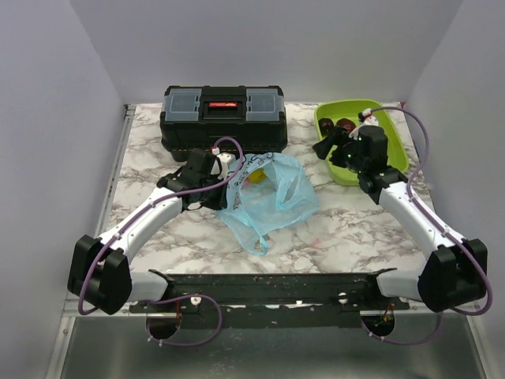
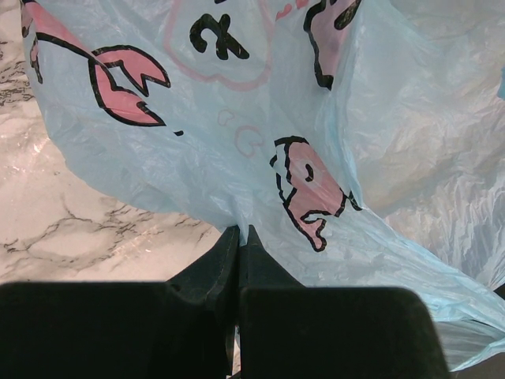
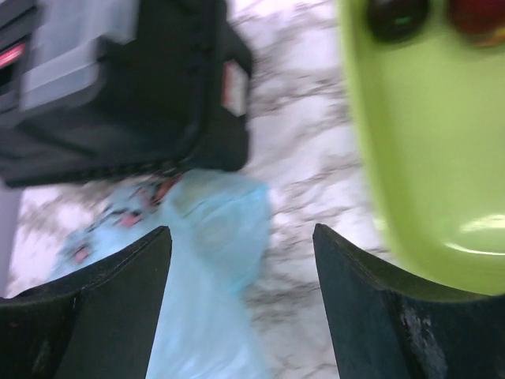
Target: Take the fake fruits out of the plastic bag
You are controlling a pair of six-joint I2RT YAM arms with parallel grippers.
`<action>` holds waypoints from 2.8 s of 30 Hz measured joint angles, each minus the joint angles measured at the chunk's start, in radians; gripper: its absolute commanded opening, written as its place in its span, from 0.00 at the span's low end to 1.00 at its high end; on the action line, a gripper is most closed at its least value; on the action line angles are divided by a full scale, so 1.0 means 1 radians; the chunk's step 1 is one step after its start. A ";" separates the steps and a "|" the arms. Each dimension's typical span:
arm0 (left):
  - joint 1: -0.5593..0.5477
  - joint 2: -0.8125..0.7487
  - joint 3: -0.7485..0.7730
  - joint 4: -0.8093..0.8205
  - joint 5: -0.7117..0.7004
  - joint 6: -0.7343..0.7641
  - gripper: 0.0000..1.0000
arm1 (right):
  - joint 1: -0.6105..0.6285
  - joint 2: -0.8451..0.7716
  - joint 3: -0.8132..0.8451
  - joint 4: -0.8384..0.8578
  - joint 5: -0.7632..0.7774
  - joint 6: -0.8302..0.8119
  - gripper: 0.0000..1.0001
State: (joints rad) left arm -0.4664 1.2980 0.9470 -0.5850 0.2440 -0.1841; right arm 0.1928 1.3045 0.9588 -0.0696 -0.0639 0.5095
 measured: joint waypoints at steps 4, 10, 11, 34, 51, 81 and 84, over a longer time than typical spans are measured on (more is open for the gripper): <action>0.000 0.000 0.000 0.000 0.000 0.000 0.00 | 0.151 -0.051 0.000 0.010 0.001 0.034 0.75; 0.000 0.000 0.000 0.000 0.000 0.000 0.00 | 0.347 -0.072 0.012 0.027 0.041 0.065 0.75; 0.000 0.000 0.000 0.000 0.000 0.000 0.00 | 0.390 -0.071 0.011 0.034 0.062 0.061 0.74; 0.000 0.000 0.000 0.000 0.000 0.000 0.00 | 0.741 0.192 -0.079 0.168 0.407 0.218 0.47; 0.000 -0.021 0.000 0.002 0.012 -0.001 0.00 | 0.703 0.457 0.109 0.112 0.576 0.731 0.42; 0.000 -0.021 0.000 0.015 0.061 -0.005 0.00 | 0.577 0.710 0.269 0.144 0.578 0.841 0.79; 0.000 -0.021 0.000 0.016 0.061 -0.005 0.00 | 0.573 0.742 0.302 0.147 0.575 0.840 0.70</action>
State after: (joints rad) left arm -0.4667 1.2770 0.9474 -0.5690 0.3054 -0.1886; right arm 0.7662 2.0460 1.2606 0.0772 0.5110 1.3495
